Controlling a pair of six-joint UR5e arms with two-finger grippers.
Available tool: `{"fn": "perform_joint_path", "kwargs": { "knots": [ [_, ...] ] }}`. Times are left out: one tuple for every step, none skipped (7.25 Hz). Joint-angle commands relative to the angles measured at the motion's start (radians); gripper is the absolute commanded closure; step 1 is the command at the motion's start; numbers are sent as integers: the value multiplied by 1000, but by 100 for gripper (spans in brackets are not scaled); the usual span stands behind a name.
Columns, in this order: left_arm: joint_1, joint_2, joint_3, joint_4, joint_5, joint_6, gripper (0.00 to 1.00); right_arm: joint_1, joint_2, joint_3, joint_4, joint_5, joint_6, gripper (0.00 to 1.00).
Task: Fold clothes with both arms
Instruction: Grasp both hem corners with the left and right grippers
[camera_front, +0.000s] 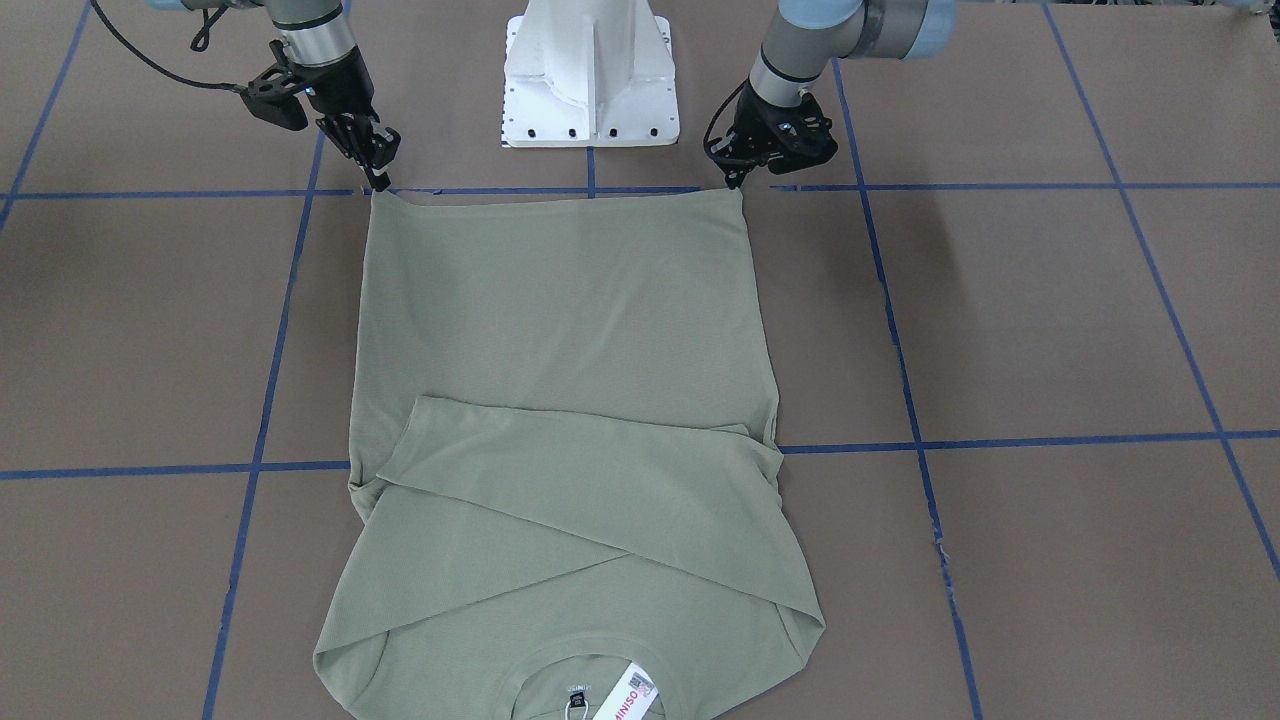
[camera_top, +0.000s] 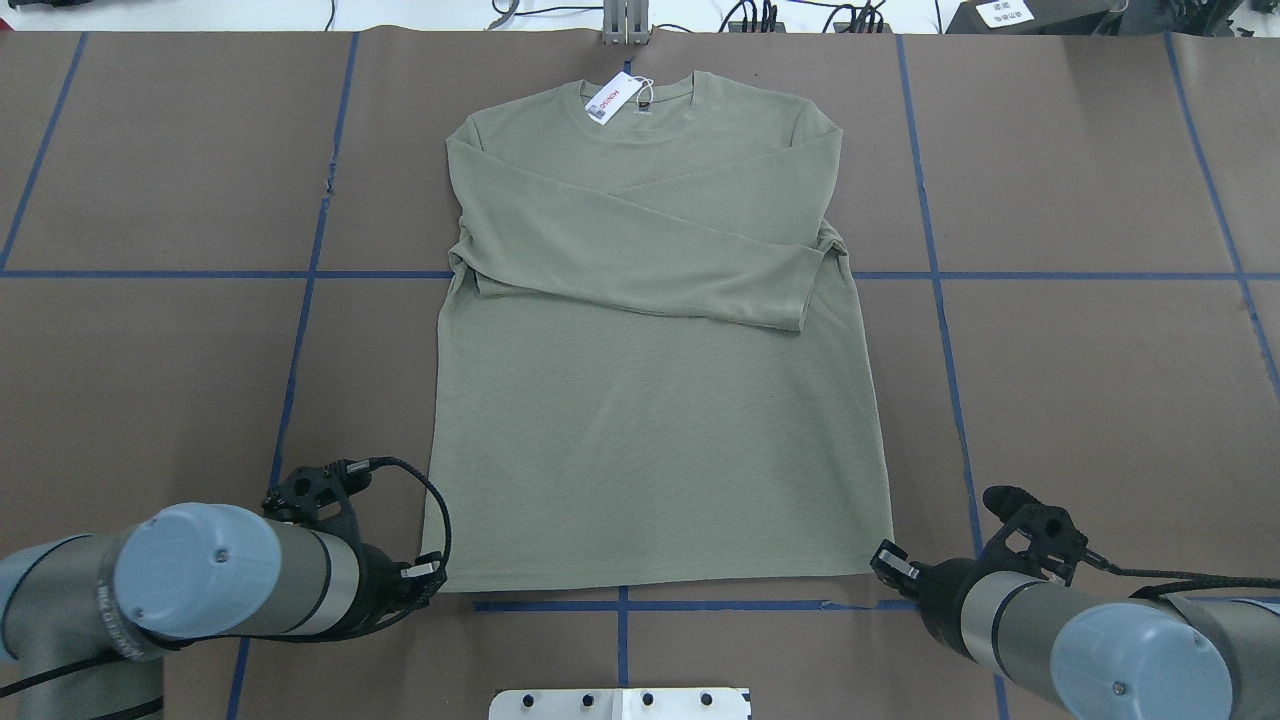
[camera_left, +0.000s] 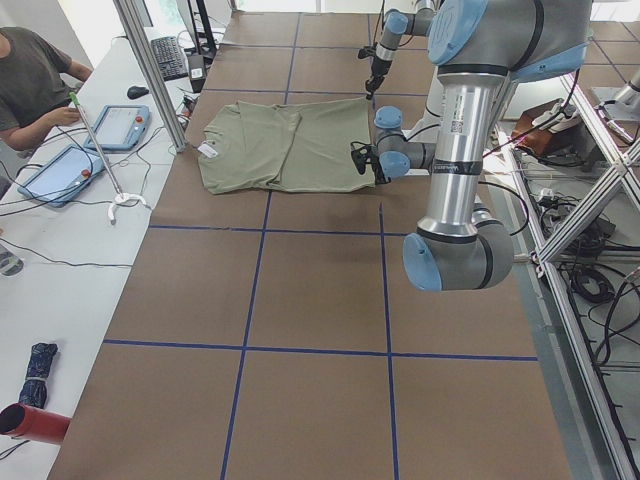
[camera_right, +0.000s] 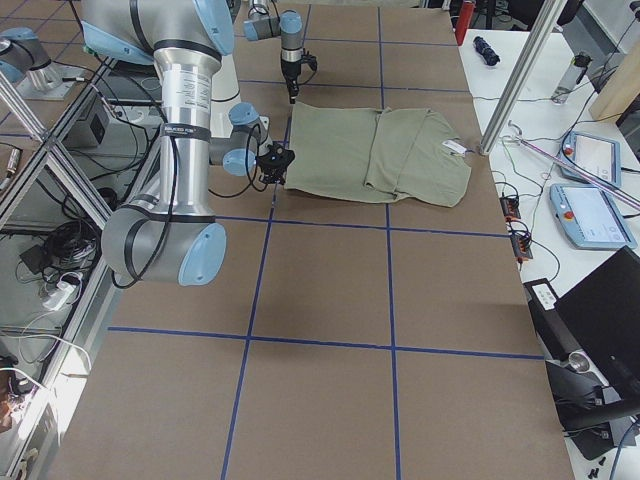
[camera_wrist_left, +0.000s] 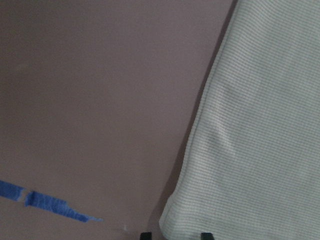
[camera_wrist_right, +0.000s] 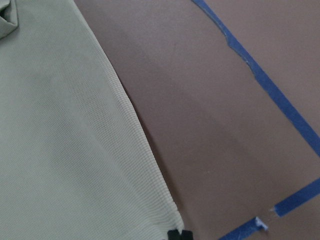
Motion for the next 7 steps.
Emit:
{"fn": "perform_joint_path", "kwargs": {
  "knots": [
    [53, 101, -130, 0, 2, -43, 100, -60, 2, 54, -1, 2, 0, 100],
    [78, 118, -153, 0, 2, -57, 100, -98, 5, 76, -1, 1, 2, 100],
    [92, 152, -187, 0, 4, -61, 100, -125, 8, 93, -1, -1, 2, 100],
    [115, 196, -237, -2, 7, -89, 100, -137, 8, 102, -1, 0, 2, 100],
    [136, 212, -268, -2, 10, -111, 100, -145, 3, 104, -1, 0, 2, 100],
    [135, 212, -272, -2, 10, -114, 100, -151, -7, 126, -1, 0, 2, 100],
    [135, 206, -294, -2, 10, -140, 100, -148, -29, 156, -1, 0, 2, 100]
  ]
}}
